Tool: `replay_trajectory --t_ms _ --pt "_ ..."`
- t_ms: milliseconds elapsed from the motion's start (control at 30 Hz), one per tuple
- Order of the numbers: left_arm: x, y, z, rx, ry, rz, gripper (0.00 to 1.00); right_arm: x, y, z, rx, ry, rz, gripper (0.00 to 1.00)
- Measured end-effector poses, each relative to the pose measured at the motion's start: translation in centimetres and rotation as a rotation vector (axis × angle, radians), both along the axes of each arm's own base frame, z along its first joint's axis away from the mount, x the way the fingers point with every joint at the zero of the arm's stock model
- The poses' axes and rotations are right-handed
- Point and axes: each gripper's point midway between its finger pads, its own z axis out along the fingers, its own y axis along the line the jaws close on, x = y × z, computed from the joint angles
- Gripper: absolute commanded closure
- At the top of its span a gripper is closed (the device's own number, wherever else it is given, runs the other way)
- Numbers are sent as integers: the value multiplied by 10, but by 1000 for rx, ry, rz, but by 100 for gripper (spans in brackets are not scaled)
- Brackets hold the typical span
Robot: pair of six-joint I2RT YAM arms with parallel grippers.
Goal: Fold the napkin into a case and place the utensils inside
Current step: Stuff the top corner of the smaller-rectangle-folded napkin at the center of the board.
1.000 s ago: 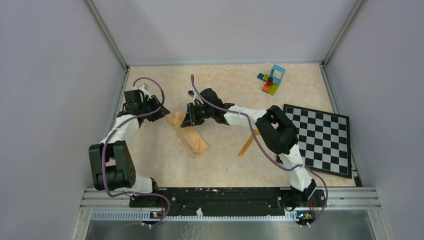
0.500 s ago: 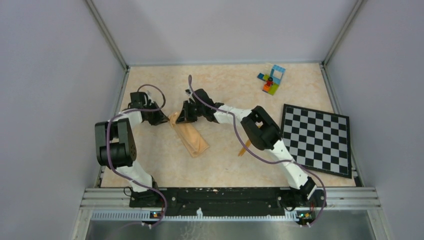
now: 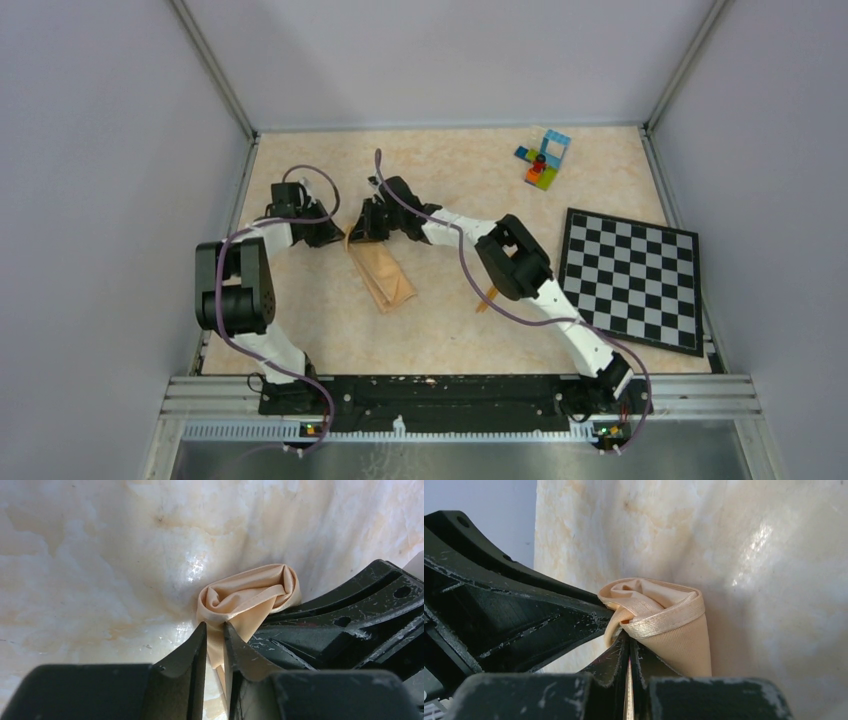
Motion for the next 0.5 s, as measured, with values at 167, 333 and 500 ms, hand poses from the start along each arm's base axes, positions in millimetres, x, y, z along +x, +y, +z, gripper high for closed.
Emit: replay_trajectory --t_ms 167,333,500 --pt "2 6 3 29 -21 24 65 5 4 -1 6 -4 -9 100" --pt "2 -1 22 29 -65 10 70 6 5 -2 23 -9 -21 100" --pt "6 -3 31 26 -87 3 79 4 1 0 33 -10 -29 100"
